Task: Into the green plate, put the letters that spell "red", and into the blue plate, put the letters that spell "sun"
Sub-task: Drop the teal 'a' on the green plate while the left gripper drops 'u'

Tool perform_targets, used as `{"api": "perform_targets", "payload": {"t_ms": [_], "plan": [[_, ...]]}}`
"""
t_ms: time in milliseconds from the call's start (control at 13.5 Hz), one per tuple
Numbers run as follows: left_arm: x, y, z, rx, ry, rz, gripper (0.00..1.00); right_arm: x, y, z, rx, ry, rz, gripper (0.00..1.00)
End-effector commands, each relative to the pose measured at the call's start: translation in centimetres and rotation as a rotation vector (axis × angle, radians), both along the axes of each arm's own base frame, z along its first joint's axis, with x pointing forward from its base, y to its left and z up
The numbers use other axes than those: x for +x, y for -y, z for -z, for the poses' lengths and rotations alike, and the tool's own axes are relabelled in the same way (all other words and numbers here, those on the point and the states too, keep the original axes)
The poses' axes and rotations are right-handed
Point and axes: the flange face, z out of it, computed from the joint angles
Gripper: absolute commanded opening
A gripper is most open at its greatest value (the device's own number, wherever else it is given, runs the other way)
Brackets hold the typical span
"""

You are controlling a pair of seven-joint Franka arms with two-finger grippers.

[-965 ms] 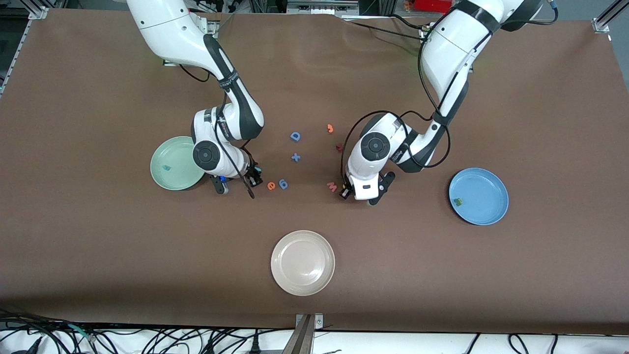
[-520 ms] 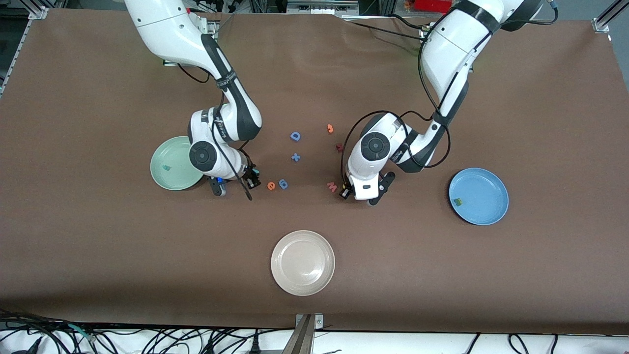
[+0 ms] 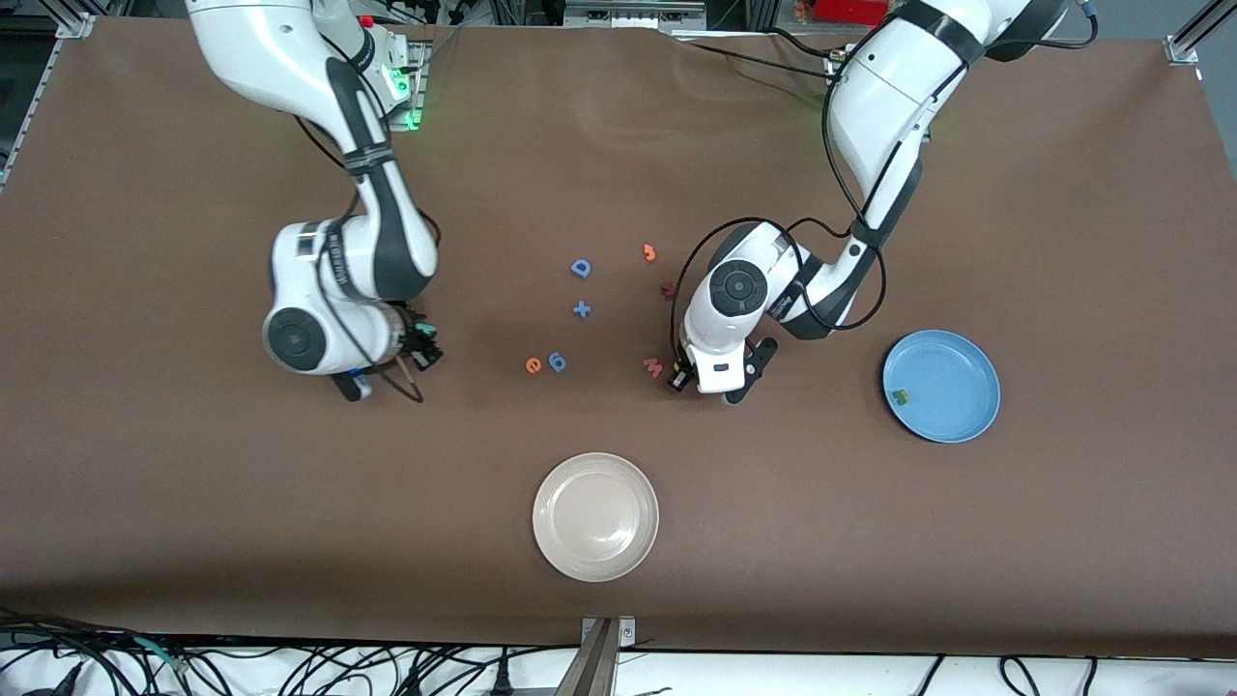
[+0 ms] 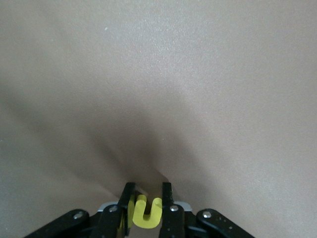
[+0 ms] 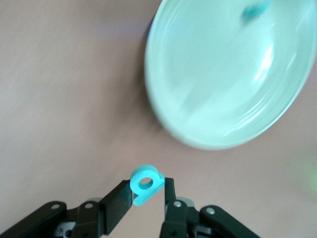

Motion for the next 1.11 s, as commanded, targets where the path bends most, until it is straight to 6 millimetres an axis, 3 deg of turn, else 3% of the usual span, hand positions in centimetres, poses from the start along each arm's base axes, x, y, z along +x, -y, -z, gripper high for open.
{"api": "perform_targets", "payload": {"t_ms": [0, 149, 371, 594, 817, 1040], "plan": [[0.0, 0.0, -0.1, 0.019, 0.019, 0.015, 0.23, 0.1, 5.0, -0.5, 0.027, -0.029, -0.105, 0.13], [-0.1, 0.1, 0.1, 0.02, 0.014, 0.016, 0.2, -0.1, 7.9, 0.6, 0.044, -0.039, -0.153, 0.13], [-0.1, 0.1, -0.1, 0.018, 0.016, 0.019, 0.17, -1.0, 12.2, 3.7, 0.073, -0.05, -0.197, 0.13], [0.3, -0.1, -1.5, 0.023, 0.022, 0.041, 0.17, -2.1, 13.1, 6.3, 0.069, -0.056, -0.204, 0.14], [1.5, -1.8, -3.5, 0.026, 0.035, 0.052, 0.17, -2.2, 12.7, 6.7, 0.093, -0.053, -0.181, 0.14], [3.3, -5.5, -5.3, 0.052, 0.01, 0.115, 0.17, -2.3, 12.2, 7.3, 0.11, -0.056, -0.164, 0.16]]}}
